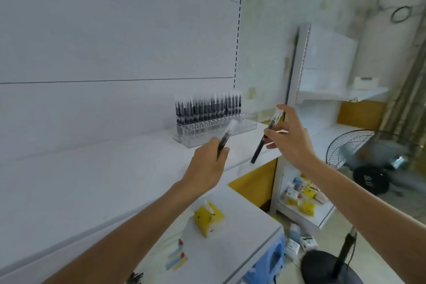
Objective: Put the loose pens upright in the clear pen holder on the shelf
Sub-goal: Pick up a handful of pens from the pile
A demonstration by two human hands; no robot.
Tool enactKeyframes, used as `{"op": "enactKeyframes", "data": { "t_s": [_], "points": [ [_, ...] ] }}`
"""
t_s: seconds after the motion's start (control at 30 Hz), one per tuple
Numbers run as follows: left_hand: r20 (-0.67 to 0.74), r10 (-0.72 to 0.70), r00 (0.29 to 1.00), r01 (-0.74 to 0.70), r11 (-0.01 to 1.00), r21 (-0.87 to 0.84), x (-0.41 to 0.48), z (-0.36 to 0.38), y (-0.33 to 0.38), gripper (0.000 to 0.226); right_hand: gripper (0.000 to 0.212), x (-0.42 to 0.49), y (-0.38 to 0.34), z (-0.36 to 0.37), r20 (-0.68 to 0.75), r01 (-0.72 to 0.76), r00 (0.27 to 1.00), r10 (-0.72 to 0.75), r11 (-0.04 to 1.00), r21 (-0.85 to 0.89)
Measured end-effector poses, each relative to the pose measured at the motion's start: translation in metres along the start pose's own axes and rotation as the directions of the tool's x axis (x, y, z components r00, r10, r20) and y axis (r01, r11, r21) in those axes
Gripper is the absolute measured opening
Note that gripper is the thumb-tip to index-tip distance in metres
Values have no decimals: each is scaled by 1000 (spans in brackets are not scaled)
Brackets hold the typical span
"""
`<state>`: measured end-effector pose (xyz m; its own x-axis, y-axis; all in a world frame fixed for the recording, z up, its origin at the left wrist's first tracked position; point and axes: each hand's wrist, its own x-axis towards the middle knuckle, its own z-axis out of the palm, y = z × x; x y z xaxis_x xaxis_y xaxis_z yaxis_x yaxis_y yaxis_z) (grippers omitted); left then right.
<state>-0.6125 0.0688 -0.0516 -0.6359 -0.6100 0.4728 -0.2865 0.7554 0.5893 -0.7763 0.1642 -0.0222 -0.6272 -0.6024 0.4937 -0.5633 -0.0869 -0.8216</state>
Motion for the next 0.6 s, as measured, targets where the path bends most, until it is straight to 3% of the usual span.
{"op": "enactKeyframes", "data": {
  "t_s": [0.27,0.43,0.6],
  "points": [
    [85,-137,987,143,987,-75,75,17,-21,37,62,70,40,8,-30,-2,1000,3,1000,27],
    [63,-148,987,153,985,-78,114,20,-33,34,60,116,68,31,7,6,1000,-6,998,63],
    [-24,-135,991,136,990,31,139,30,-38,32,58,171,79,47,75,77,993,-87,988,131]
  ]
}}
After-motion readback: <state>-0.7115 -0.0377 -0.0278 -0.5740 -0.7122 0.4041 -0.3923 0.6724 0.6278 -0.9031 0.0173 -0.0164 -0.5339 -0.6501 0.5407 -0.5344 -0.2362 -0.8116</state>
